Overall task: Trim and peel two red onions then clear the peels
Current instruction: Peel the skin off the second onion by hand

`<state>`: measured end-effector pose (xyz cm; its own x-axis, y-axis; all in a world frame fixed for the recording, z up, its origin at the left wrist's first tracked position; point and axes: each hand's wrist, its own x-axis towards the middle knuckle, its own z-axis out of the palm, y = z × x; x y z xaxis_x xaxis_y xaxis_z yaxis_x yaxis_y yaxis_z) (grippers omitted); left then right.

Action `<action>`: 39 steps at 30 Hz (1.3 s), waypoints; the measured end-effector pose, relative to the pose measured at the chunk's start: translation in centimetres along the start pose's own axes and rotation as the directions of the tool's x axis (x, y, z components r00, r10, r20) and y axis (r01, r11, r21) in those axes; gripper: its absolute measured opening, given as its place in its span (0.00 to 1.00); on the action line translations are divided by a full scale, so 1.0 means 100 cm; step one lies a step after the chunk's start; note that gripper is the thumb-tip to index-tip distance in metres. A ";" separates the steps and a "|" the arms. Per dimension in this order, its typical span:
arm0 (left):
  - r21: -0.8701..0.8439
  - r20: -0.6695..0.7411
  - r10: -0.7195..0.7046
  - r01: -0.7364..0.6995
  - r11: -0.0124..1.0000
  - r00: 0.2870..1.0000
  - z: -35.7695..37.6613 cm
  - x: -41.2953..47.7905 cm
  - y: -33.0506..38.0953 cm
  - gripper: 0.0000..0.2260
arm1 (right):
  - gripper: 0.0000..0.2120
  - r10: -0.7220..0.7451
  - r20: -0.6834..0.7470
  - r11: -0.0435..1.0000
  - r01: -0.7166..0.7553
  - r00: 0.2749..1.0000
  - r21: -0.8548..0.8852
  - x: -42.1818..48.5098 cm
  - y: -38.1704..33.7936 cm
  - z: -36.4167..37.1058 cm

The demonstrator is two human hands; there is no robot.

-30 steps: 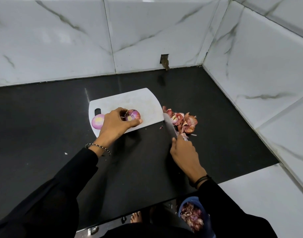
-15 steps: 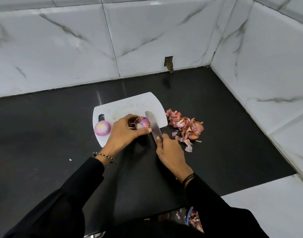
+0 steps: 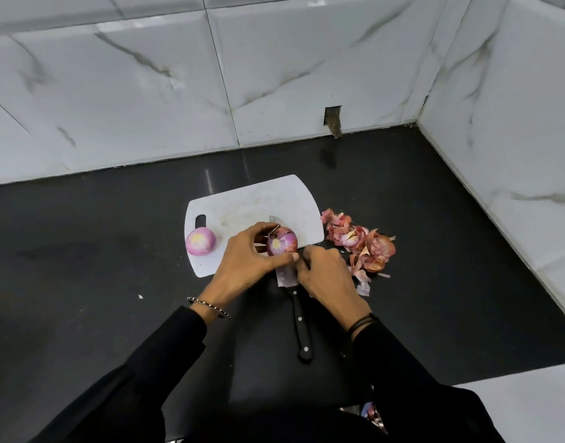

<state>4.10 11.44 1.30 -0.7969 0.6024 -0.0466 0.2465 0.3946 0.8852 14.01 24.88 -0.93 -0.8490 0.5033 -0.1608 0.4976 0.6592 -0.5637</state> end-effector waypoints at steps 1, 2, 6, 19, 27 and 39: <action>-0.003 0.005 -0.007 0.007 1.000 1.000 0.003 0.000 0.000 0.26 | 0.11 -0.007 -0.009 1.000 0.007 1.000 0.026 0.002 0.002 -0.002; -0.008 0.010 -0.015 0.015 1.000 1.000 0.006 0.000 0.000 0.27 | 0.09 -0.012 -0.017 0.998 0.013 1.000 0.061 0.003 0.004 -0.003; -0.060 0.042 -0.053 0.056 0.997 0.998 0.019 0.005 0.004 0.26 | 0.08 -0.019 -0.029 0.968 0.025 0.999 0.249 0.009 0.019 -0.011; -0.337 0.171 -0.094 0.148 0.930 0.981 0.049 0.034 0.034 0.19 | 0.29 -0.161 -0.340 0.860 0.301 0.926 0.412 0.006 0.040 -0.051; -0.345 0.237 -0.073 0.155 0.926 0.969 0.053 0.041 0.029 0.25 | 0.23 -0.180 -0.384 0.858 0.336 0.906 0.389 0.008 0.044 -0.058; -0.313 0.292 -0.004 0.099 0.945 0.956 0.051 0.051 0.029 0.28 | 0.23 -0.203 -0.354 0.869 0.335 0.913 0.365 0.011 0.049 -0.061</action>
<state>3.52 19.20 1.26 -0.6022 0.7771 -0.1828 -0.0185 0.2154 0.9764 16.61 32.05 1.11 -0.8130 0.5236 0.2549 0.0832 0.5376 -0.8391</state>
